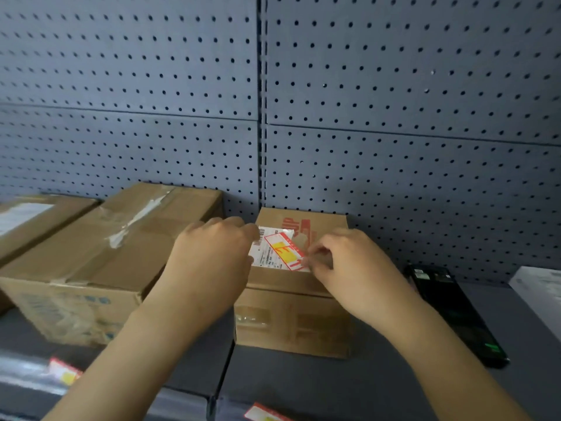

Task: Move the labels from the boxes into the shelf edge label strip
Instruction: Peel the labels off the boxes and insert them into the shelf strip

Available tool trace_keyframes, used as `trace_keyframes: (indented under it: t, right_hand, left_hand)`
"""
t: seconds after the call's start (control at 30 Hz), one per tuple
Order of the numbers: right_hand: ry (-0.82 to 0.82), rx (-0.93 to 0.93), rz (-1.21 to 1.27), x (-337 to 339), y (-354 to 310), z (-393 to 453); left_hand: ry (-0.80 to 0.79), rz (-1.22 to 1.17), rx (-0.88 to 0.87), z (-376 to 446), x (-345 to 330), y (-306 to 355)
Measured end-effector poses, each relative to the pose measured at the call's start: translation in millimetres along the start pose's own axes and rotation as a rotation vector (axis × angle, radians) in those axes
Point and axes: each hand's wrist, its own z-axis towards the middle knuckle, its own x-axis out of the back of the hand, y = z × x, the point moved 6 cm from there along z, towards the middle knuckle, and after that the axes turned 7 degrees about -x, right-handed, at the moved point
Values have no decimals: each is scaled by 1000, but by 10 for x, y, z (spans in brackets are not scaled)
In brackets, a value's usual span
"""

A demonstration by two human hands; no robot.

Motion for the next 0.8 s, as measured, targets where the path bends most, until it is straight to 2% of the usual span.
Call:
trace_keyframes:
  t: [0.1, 0.33, 0.5, 0.7, 0.8]
  right_hand:
    - [-5, -29, -16, -144, -49, 228]
    - [-85, -136, -143, -481, -113, 585]
    - [-198, -236, -46, -470, -135, 623]
    - [-370, -417, 83, -396, -118, 734]
    - [-336, -490, 185, -326, -110, 708]
  left_hand:
    - [42, -26, 5, 121, -73, -89]
    - [-30, -23, -82, 353, -294, -212]
    - [-48, -112, -107, 383, -319, -243]
    - [40, -153, -170, 362, -225, -207]
    - [-32, -146, -164, 332, -216, -234]
